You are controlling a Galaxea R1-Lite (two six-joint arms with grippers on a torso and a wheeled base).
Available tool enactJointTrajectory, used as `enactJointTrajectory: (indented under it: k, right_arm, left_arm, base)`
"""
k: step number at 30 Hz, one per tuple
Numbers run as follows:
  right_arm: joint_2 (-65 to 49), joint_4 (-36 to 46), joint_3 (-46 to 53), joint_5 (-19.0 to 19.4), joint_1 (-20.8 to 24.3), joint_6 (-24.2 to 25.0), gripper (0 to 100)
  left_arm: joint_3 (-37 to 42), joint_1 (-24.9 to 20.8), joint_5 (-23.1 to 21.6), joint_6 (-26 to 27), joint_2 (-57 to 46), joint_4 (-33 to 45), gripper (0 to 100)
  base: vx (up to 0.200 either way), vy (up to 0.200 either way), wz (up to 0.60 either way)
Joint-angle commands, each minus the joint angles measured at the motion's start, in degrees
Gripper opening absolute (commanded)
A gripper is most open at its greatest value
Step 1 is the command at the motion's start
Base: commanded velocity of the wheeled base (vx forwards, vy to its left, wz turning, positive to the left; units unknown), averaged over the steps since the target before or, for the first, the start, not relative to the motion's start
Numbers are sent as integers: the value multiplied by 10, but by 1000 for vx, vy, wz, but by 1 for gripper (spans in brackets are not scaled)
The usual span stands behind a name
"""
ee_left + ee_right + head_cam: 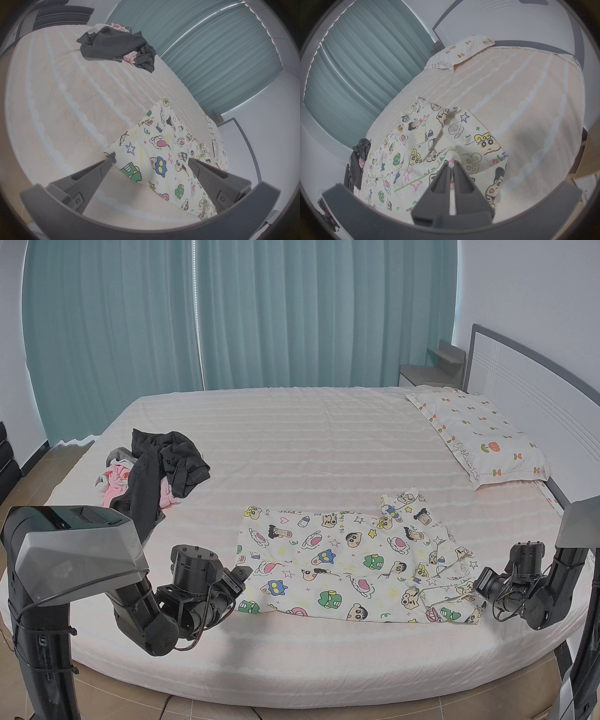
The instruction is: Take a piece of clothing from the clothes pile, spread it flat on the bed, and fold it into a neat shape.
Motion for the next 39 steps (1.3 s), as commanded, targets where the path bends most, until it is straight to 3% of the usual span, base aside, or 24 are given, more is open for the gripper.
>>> enactJointTrajectory:
  k: [1,8,19,31,37,38,39]
  right_arm:
    - [-67,3,28,-13,20,-5,0]
    - [-96,-3,79,-33,61,-9,0]
    - [-159,33,95,-49,78,-34,0]
    - [-87,15,144,-49,81,-38,0]
    - [-39,-38,166,-49,81,-40,0]
    - [-28,-50,169,-49,81,-40,100]
    - [-23,-62,174,-49,81,-42,100]
  left_arm:
    - [0,0,0,0,-1,0,100]
    - [0,0,0,0,-2,0,100]
    - [0,0,0,0,-3,0,100]
    - [2,0,0,0,-3,0,100]
    - [2,0,0,0,-3,0,100]
    - [2,0,0,0,-3,0,100]
    - [2,0,0,0,-3,0,100]
  base:
    - [0,0,0]
    - [0,0,0]
    - [0,0,0]
    - [0,0,0]
    - [0,0,0]
    - [0,0,0]
    - [0,0,0]
